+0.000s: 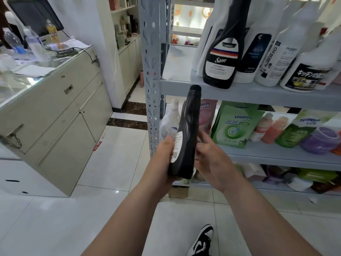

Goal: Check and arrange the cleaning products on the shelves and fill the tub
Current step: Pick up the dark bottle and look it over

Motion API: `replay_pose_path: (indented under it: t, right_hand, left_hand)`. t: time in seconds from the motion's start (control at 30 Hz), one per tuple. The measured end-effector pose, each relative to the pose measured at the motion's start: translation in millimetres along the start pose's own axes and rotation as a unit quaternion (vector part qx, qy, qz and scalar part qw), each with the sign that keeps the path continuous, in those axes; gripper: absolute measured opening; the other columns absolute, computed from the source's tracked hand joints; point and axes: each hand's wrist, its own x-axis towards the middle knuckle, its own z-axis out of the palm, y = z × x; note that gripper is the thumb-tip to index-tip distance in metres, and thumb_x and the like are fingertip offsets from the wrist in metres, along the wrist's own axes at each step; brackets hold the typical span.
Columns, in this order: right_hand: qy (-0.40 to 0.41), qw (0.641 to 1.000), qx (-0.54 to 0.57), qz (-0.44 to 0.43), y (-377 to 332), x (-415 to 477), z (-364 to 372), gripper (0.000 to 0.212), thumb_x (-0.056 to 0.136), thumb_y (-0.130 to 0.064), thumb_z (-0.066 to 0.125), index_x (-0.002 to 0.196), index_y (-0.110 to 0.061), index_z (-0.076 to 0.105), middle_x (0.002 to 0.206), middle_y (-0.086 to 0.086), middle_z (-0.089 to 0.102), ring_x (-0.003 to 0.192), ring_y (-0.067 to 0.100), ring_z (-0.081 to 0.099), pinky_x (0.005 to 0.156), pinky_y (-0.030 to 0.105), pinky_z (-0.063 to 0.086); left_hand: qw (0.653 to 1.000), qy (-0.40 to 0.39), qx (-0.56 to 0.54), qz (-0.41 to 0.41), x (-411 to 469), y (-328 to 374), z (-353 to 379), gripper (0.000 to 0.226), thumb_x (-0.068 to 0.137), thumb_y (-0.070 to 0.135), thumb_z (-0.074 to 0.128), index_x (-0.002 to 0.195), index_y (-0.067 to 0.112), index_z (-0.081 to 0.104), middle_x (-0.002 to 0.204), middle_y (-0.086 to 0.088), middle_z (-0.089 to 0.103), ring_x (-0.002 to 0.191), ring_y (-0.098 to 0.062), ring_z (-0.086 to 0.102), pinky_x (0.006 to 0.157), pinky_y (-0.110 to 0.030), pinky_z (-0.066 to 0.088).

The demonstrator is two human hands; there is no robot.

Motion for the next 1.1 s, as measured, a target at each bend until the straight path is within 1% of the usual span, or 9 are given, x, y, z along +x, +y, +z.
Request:
replay_pose_path:
  t: [0.1,0.23,0.37,0.5,0.6,0.73,0.87,0.97,1.1]
  right_hand:
    - [0.043,0.999,0.019,-0.024,-4.8,2.4,-8.4,0.065,0.080,-0.020,0.069,0.143,-0.018,0.053,0.122,0.005,0.071,0.116,0.026,0.069,0.097,0.049,0.054]
    - [0.100,0.992,-0.049,-0.059,-13.4,0.4,-12.7,0.067,0.068,-0.028,0.092,0.128,-0.025,0.064,0.119,0.007,0.074,0.110,0.025,0.072,0.094,0.045,0.058]
    - [0.115,0.986,-0.077,-0.094,-23.7,-1.3,-16.9,0.043,0.092,-0.011,0.074,0.129,-0.031,0.065,0.114,0.002,0.076,0.108,0.022,0.073,0.092,0.044,0.058]
    - [0.070,0.992,-0.064,-0.084,-31.4,-8.0,-17.5,0.052,0.098,0.002,0.051,0.138,-0.029,0.062,0.119,-0.001,0.074,0.118,0.022,0.068,0.105,0.050,0.053]
    - [0.046,0.969,-0.210,-0.124,-34.7,-13.8,-12.7,0.063,0.097,-0.002,0.055,0.133,-0.054,0.061,0.133,-0.012,0.062,0.131,0.004,0.053,0.113,0.035,0.043]
    - [0.011,0.958,-0.249,-0.140,-31.7,-12.7,-2.6,0.075,0.094,0.011,0.051,0.131,-0.054,0.061,0.130,-0.010,0.049,0.119,-0.006,0.051,0.093,0.010,0.045]
    - [0.003,0.957,-0.243,-0.156,-24.6,-12.4,-2.6,0.062,0.097,-0.004,0.058,0.135,-0.052,0.058,0.135,-0.012,0.052,0.124,-0.005,0.052,0.095,0.012,0.046]
    - [-0.001,0.969,-0.202,-0.140,-20.4,-11.6,-5.0,0.051,0.095,-0.032,0.065,0.144,-0.040,0.055,0.143,-0.012,0.059,0.135,0.006,0.053,0.109,0.030,0.046]
    - [0.070,0.979,-0.164,-0.095,-11.9,-9.4,-2.4,0.044,0.099,-0.037,0.066,0.142,-0.036,0.057,0.125,-0.009,0.072,0.115,0.010,0.069,0.098,0.039,0.057]
  left_hand:
    - [0.998,-0.055,-0.017,0.000,1.5,-0.6,3.2,0.068,0.093,0.066,0.040,0.124,0.012,0.067,0.103,-0.018,0.071,0.087,-0.024,0.069,0.072,-0.037,0.057]
    - [0.997,-0.079,-0.013,0.012,5.9,6.9,6.5,0.045,0.097,0.045,0.055,0.129,0.016,0.063,0.122,-0.013,0.072,0.113,-0.029,0.070,0.098,-0.044,0.057]
    - [0.999,-0.006,0.000,0.046,14.2,4.1,10.2,0.035,0.098,0.032,0.058,0.131,0.019,0.062,0.118,-0.010,0.074,0.110,-0.030,0.071,0.093,-0.048,0.059]
    - [0.994,0.061,-0.061,0.061,22.9,5.7,7.1,0.026,0.104,0.031,0.053,0.122,0.019,0.066,0.110,-0.008,0.076,0.096,-0.025,0.074,0.079,-0.040,0.061]
    - [0.978,0.033,-0.199,-0.048,19.9,3.3,5.4,0.026,0.098,0.030,0.057,0.104,0.007,0.070,0.083,-0.011,0.072,0.071,-0.023,0.069,0.064,-0.033,0.056]
    - [0.941,-0.066,-0.310,-0.120,16.0,-13.0,1.6,0.033,0.083,0.032,0.056,0.093,0.011,0.080,0.081,-0.005,0.070,0.061,-0.015,0.068,0.051,-0.024,0.057]
    - [0.942,-0.074,-0.305,-0.121,16.1,-13.2,1.2,0.034,0.082,0.032,0.056,0.100,0.012,0.077,0.081,-0.006,0.068,0.061,-0.016,0.067,0.051,-0.023,0.057]
    - [0.960,-0.013,-0.270,-0.067,18.3,-8.6,1.2,0.026,0.099,0.030,0.053,0.107,0.011,0.069,0.086,-0.009,0.071,0.070,-0.020,0.069,0.060,-0.029,0.056]
    - [0.983,0.038,-0.167,0.061,15.4,-4.9,1.0,0.024,0.106,0.022,0.046,0.122,0.010,0.059,0.113,-0.016,0.071,0.098,-0.029,0.070,0.086,-0.050,0.059]
